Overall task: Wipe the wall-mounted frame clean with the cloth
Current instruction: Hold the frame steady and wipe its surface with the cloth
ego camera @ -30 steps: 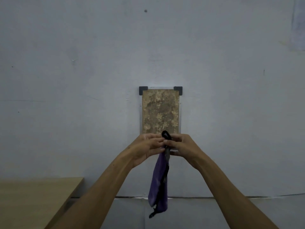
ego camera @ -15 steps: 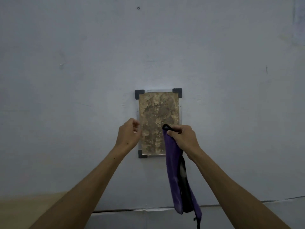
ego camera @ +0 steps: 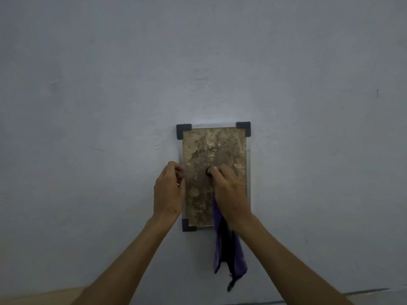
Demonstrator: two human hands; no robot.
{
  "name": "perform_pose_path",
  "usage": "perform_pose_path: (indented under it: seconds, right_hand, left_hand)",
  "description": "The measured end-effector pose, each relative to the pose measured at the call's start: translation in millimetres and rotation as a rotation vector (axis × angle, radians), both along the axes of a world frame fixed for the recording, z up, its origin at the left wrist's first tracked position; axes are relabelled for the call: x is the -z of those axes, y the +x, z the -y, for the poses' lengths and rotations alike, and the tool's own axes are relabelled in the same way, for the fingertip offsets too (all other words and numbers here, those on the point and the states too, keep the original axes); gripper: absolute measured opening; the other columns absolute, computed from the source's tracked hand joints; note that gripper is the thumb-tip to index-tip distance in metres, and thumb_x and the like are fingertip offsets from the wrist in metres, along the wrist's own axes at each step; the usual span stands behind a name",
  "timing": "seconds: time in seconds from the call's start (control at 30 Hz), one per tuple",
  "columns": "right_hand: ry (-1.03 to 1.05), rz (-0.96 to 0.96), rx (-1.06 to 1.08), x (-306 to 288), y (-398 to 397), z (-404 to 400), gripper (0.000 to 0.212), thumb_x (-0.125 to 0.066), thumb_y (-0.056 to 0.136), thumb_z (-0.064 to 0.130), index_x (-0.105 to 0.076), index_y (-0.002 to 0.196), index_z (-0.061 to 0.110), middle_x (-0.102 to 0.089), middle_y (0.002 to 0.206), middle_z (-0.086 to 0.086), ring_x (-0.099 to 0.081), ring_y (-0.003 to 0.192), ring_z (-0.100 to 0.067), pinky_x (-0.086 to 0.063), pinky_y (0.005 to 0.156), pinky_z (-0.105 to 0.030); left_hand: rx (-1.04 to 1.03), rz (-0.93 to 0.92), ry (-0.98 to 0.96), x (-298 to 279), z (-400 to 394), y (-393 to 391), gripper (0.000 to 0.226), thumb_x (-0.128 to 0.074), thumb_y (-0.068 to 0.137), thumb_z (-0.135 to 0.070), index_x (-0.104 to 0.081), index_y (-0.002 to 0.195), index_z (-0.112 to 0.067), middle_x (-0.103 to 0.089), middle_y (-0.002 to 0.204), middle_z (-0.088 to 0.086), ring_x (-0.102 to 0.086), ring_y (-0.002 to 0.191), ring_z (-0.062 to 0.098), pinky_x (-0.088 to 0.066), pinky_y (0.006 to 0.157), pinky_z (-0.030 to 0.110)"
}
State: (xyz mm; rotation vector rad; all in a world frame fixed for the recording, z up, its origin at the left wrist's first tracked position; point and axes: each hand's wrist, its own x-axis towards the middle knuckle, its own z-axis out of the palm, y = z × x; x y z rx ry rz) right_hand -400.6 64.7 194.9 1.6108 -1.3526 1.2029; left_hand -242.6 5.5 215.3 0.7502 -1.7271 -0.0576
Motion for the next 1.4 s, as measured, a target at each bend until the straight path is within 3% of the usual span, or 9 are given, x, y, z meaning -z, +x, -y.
perform_pose_path:
  seconds: [0.23,0.33,0.47,0.7,0.9,0.97,1.2,1.3,1.4]
  right_hand:
    - [0.261,-0.271,-0.053,67,-7,-4,0.039,-0.076,0.083,0.006,-0.062,0.119,0.013,-0.062,0.116,-0.005,-0.061,0.101,-0.021,-0.061,0.073,-0.033]
    - [0.196,-0.169,-0.079,43,-7,-10,0.025,-0.065,0.092,0.012,-0.062,0.118,0.011,-0.062,0.113,-0.008,-0.062,0.099,-0.021,-0.059,0.079,-0.033]
    - [-0.040,0.081,-0.052,-4,-10,-2,0.015,-0.056,0.098,0.001,-0.063,0.111,0.006,-0.060,0.103,-0.010,-0.058,0.087,-0.022,-0.052,0.075,-0.031]
    - [0.093,-0.123,-0.083,43,-2,6,0.027,-0.065,0.091,0.002,-0.063,0.118,0.008,-0.062,0.114,-0.008,-0.060,0.099,-0.022,-0.055,0.082,-0.031]
    - [0.267,-0.153,-0.118,102,14,2,0.031,-0.074,0.085,0.001,-0.063,0.111,0.013,-0.059,0.107,-0.004,-0.057,0.091,-0.017,-0.049,0.066,-0.023]
    - [0.296,-0.153,-0.083,112,9,-4,0.034,-0.072,0.084,0.000,-0.062,0.114,0.014,-0.060,0.112,-0.004,-0.060,0.096,-0.020,-0.049,0.069,-0.025]
    - [0.134,0.354,0.132,119,-42,-33,0.023,-0.060,0.092,-0.006,-0.061,0.112,0.004,-0.059,0.103,-0.010,-0.062,0.086,-0.031,-0.056,0.070,-0.040]
    - [0.124,0.450,0.160,121,-28,-26,0.018,-0.059,0.093,-0.002,-0.060,0.111,0.003,-0.059,0.102,-0.012,-0.061,0.082,-0.031,-0.054,0.063,-0.040]
    - [0.146,0.511,0.136,126,5,-10,0.013,-0.060,0.094,-0.001,-0.060,0.106,0.002,-0.061,0.101,-0.015,-0.061,0.078,-0.031,-0.044,0.057,-0.032]
  left_hand:
    - [0.027,-0.041,-0.048,5,-2,2,0.024,-0.074,0.088,-0.007,-0.057,0.104,-0.015,-0.059,0.093,-0.004,-0.058,0.077,0.008,-0.051,0.065,0.012]
    - [0.022,-0.049,-0.055,6,-1,4,0.027,-0.076,0.087,-0.009,-0.059,0.108,-0.014,-0.060,0.096,-0.001,-0.059,0.078,0.008,-0.047,0.065,0.006]
    - [0.060,-0.074,-0.025,4,0,8,0.030,-0.079,0.085,-0.013,-0.061,0.110,-0.012,-0.066,0.095,0.000,-0.063,0.078,0.008,-0.049,0.068,0.007]
    - [0.078,-0.121,0.029,10,-1,13,0.031,-0.082,0.082,-0.018,-0.064,0.106,-0.014,-0.066,0.084,-0.006,-0.063,0.075,-0.003,-0.048,0.065,0.001]
    - [0.084,-0.124,0.082,24,-6,14,0.028,-0.082,0.082,-0.015,-0.063,0.103,-0.016,-0.064,0.082,-0.010,-0.064,0.076,-0.002,-0.050,0.066,0.005]
    - [0.080,-0.105,0.094,33,-7,14,0.028,-0.082,0.082,-0.014,-0.063,0.103,-0.016,-0.064,0.081,-0.010,-0.064,0.075,-0.001,-0.050,0.065,0.005]
    - [0.049,-0.059,0.161,55,-9,14,0.029,-0.082,0.083,-0.015,-0.064,0.105,-0.013,-0.066,0.085,-0.005,-0.066,0.074,0.008,-0.054,0.068,0.015]
    - [0.047,-0.037,0.225,63,-11,16,0.028,-0.083,0.081,-0.013,-0.065,0.103,-0.013,-0.065,0.079,-0.006,-0.066,0.070,0.008,-0.057,0.067,0.022]
    - [0.040,-0.023,0.299,77,-11,21,0.024,-0.085,0.079,-0.018,-0.068,0.097,-0.014,-0.067,0.077,-0.006,-0.068,0.070,0.008,-0.055,0.064,0.017]
